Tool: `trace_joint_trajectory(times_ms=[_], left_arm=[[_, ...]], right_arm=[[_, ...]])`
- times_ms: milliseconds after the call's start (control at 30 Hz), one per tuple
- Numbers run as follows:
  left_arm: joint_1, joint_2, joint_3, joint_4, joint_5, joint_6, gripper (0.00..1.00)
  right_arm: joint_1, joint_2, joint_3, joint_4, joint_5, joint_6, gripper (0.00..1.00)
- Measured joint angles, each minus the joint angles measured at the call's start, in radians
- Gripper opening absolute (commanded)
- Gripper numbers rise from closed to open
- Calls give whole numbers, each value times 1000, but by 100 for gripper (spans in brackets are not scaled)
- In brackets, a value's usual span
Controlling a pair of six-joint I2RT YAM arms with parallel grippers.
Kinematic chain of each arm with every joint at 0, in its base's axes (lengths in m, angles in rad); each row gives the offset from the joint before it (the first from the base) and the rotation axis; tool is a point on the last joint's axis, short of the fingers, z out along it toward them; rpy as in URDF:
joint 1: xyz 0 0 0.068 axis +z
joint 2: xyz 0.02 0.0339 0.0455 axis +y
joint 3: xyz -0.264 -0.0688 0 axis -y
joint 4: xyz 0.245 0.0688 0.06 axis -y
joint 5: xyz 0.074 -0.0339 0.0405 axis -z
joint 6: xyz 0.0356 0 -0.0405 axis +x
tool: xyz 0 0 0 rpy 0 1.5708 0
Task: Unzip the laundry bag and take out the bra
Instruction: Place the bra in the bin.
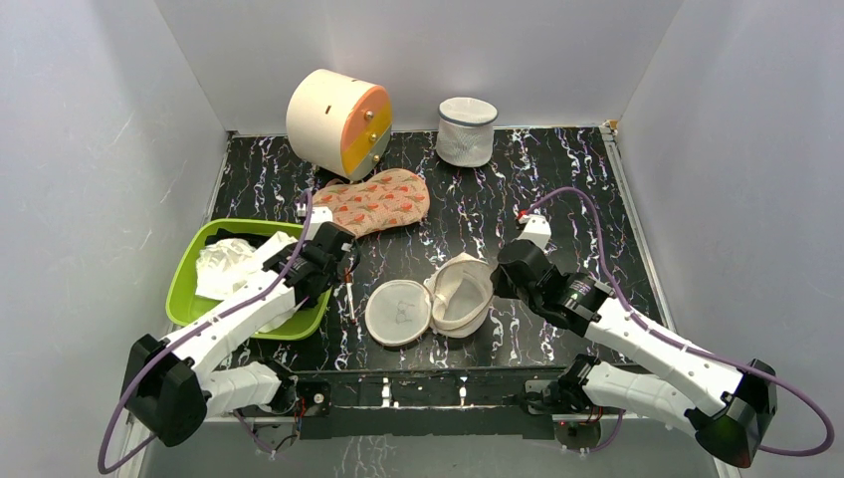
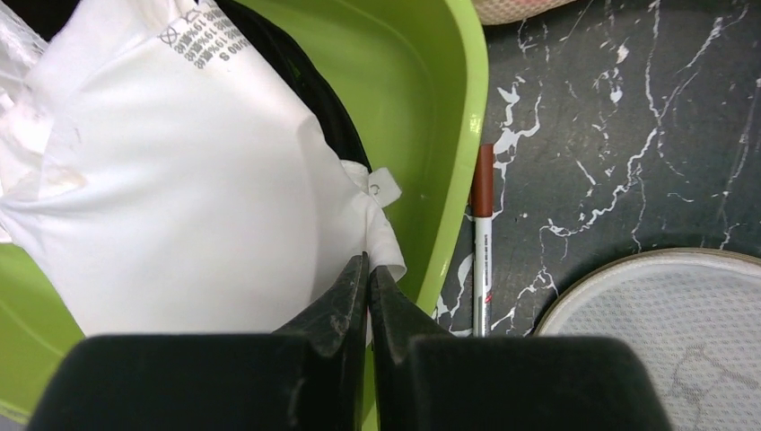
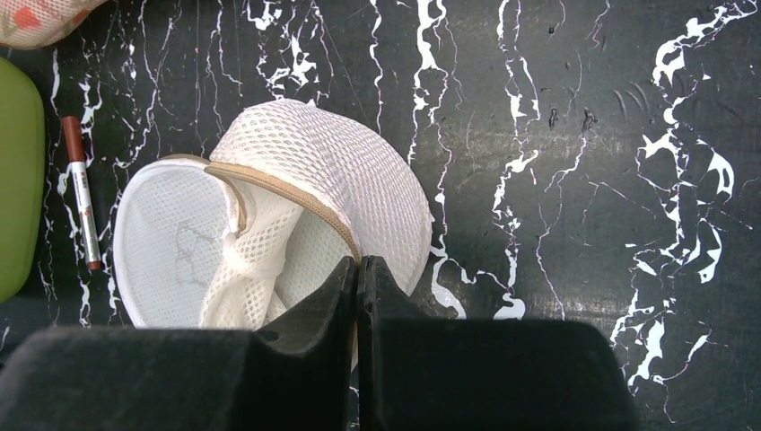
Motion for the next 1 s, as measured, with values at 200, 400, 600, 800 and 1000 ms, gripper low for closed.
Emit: trace_joint_trajectory(times_ms=[200,400,600,800,1000], left_arm=[[0,66,0,-17,5,-60,0],[0,50,0,-23,8,-86,14],[0,10,25,-63,-9,-61,66],[0,-91,90,-52,52,-20,98],[0,-179,140,-9,163,19,99]], right_arm=[[0,-7,0,0,2,0,0],[0,-7,0,0,2,0,0],[0,-7,0,0,5,0,0],[0,-7,0,-3,6,1,0],[0,-7,0,-28,32,5,0]])
